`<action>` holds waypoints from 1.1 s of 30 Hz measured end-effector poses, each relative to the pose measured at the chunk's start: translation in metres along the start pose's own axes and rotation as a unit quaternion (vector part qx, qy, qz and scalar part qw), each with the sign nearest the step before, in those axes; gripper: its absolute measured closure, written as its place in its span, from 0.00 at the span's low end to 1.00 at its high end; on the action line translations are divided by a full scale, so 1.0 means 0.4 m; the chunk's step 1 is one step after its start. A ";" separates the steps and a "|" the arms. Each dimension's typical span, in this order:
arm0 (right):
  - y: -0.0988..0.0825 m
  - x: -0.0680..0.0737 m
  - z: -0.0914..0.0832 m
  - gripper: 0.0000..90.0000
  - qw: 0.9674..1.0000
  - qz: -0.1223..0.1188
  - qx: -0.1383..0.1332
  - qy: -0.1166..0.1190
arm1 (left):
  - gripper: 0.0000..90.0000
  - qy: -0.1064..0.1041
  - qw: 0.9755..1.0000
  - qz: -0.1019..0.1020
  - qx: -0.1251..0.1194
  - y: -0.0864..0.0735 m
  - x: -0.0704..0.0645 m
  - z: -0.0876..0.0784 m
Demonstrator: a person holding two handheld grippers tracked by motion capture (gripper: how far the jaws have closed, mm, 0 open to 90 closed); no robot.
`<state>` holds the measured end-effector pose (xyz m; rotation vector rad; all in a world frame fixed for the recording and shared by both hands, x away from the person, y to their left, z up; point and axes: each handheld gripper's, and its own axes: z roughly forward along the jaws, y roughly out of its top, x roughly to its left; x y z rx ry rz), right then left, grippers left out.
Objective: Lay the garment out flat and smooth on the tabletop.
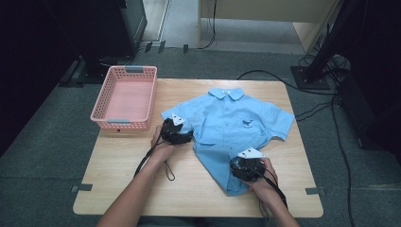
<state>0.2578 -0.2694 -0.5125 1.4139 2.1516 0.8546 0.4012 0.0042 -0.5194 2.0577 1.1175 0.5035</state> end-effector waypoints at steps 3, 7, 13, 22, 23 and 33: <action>-0.004 -0.005 -0.005 0.71 1.000 -0.009 -0.002 0.008 | 0.39 0.000 1.000 -0.001 0.000 0.000 0.000 0.000; -0.007 -0.009 -0.011 0.95 1.000 -0.007 -0.001 0.008 | 0.39 0.001 1.000 -0.001 0.000 0.000 0.001 0.000; -0.011 -0.057 -0.032 1.00 0.999 0.041 -0.020 0.002 | 0.39 0.004 1.000 -0.003 0.000 0.001 0.003 0.001; -0.077 -0.146 -0.100 1.00 0.993 0.110 -0.034 -0.030 | 0.39 0.005 1.000 -0.005 -0.001 0.001 0.004 0.002; -0.089 -0.158 -0.110 1.00 0.992 0.119 -0.034 -0.031 | 0.39 0.005 1.000 -0.005 -0.001 0.001 0.004 0.002; -0.166 -0.225 -0.167 1.00 0.985 0.161 -0.025 -0.060 | 0.39 0.007 1.000 -0.006 -0.001 0.003 0.004 0.003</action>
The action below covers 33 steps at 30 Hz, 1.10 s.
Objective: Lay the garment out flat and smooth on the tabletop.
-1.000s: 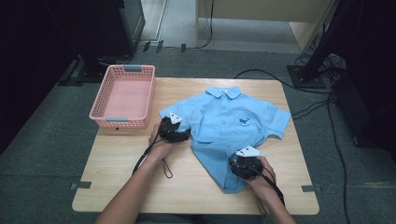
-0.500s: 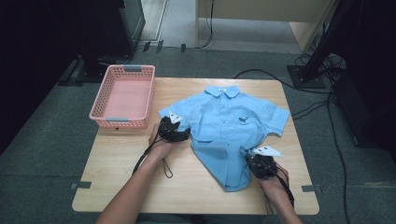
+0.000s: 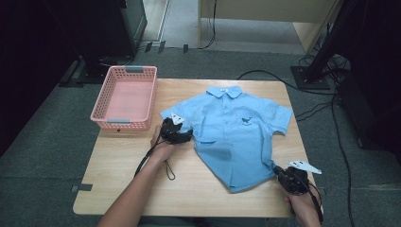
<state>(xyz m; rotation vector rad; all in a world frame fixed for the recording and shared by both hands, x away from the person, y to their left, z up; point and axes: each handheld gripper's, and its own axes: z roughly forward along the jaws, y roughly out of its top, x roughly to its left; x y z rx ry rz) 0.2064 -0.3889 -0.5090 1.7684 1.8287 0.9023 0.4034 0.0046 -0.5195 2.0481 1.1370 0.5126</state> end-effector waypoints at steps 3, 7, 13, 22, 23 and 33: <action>-0.009 -0.016 -0.005 1.00 1.000 0.001 0.001 -0.009 | 0.39 0.000 1.000 0.000 0.000 0.000 0.000 0.000; -0.018 -0.032 -0.015 0.98 1.000 0.008 0.002 -0.012 | 0.39 0.000 1.000 0.000 0.000 0.000 0.000 0.000; -0.033 -0.065 -0.039 0.98 0.999 0.013 0.003 -0.042 | 0.39 0.000 1.000 0.000 0.001 0.001 0.001 0.000; -0.022 -0.081 -0.063 0.82 0.998 0.014 -0.021 -0.052 | 0.39 -0.001 1.000 0.000 0.002 0.002 0.001 0.001; -0.014 -0.076 -0.063 0.79 0.998 0.009 -0.027 -0.054 | 0.39 -0.001 1.000 -0.001 0.002 0.002 0.001 0.002; 0.088 -0.009 -0.023 0.51 0.997 -0.058 -0.050 -0.021 | 0.39 -0.001 1.000 -0.001 0.001 0.003 0.002 0.002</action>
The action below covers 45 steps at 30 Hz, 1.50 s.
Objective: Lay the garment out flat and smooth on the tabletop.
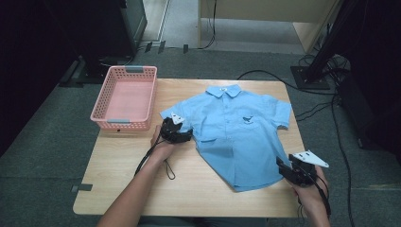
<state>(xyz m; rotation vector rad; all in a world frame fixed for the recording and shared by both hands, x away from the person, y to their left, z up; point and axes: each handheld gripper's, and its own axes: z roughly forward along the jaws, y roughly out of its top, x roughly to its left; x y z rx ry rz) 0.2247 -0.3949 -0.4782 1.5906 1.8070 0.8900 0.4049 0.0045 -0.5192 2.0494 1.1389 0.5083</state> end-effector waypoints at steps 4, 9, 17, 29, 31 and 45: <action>0.034 0.013 0.058 0.38 1.000 -0.012 -0.001 0.027 | 0.39 0.000 1.000 0.000 0.001 0.001 0.000 0.000; 0.070 0.004 0.134 0.34 0.999 0.001 -0.001 0.040 | 0.39 -0.001 1.000 0.000 0.001 0.001 0.001 0.000; 0.072 -0.039 0.231 0.29 1.000 0.009 0.006 0.013 | 0.39 -0.001 1.000 0.001 0.002 0.002 0.001 0.001; 0.059 -0.048 0.262 0.18 0.998 0.048 0.027 0.003 | 0.37 -0.001 1.000 -0.004 0.007 0.005 -0.003 0.001; 0.060 -0.042 0.264 0.17 0.999 0.037 0.032 -0.007 | 0.36 -0.005 1.000 -0.009 0.010 0.007 -0.005 -0.002; 0.062 -0.032 0.270 0.12 0.999 0.020 0.041 -0.010 | 0.35 -0.060 0.997 0.031 -0.045 0.070 -0.121 -0.101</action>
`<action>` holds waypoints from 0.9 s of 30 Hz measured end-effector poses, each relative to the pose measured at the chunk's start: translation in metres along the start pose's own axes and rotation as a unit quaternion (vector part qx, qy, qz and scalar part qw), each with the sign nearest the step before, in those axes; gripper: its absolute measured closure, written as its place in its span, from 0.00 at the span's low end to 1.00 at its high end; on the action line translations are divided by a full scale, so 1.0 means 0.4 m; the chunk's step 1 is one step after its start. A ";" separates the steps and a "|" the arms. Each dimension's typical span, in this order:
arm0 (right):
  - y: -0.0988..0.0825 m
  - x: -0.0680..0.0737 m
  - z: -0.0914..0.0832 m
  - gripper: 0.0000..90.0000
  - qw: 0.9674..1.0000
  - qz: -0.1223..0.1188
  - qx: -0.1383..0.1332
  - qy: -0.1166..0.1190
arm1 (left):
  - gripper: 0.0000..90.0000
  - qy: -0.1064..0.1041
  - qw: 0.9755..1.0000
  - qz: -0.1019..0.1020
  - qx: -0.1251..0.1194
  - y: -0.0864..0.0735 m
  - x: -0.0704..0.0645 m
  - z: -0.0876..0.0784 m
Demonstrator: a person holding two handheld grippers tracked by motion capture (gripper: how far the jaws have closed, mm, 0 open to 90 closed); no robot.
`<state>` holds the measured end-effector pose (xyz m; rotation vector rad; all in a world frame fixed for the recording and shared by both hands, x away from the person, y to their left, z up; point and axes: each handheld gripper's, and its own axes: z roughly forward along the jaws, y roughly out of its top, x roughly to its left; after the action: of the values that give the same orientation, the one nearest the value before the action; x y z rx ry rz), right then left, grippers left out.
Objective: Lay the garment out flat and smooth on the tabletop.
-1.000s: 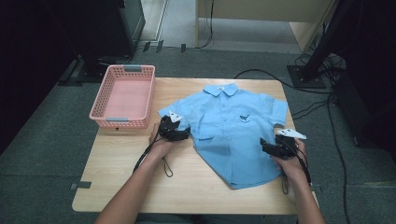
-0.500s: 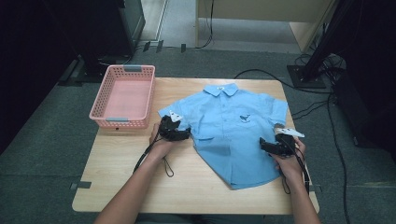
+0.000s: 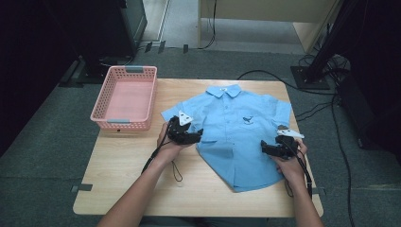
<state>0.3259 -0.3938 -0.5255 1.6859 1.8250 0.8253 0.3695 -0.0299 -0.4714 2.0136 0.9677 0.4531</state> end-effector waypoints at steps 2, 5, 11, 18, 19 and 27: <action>0.000 0.000 0.000 0.12 1.000 0.000 0.000 0.000 | 0.35 -0.016 1.000 0.008 -0.001 0.007 -0.030 -0.004; 0.000 0.000 0.000 0.12 1.000 0.000 0.000 0.000 | 0.35 -0.041 0.999 0.015 -0.006 0.015 -0.070 -0.009; 0.000 0.000 0.000 0.12 1.000 0.000 0.000 0.000 | 0.35 -0.077 0.996 0.035 -0.003 0.019 -0.145 -0.004; 0.000 0.000 0.000 0.12 1.000 0.000 0.000 0.000 | 0.35 -0.090 0.994 0.059 0.021 0.002 -0.199 0.037; 0.000 0.000 0.000 0.12 1.000 0.000 0.000 0.000 | 0.37 -0.092 0.993 0.062 0.027 -0.001 -0.202 0.043; 0.000 0.000 0.000 0.12 1.000 0.000 0.000 0.000 | 0.81 -0.090 0.990 0.091 0.053 -0.028 -0.199 0.058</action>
<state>0.3260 -0.3938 -0.5256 1.6869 1.8238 0.8251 0.3278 -0.0996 -0.4915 2.2070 0.7143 0.3160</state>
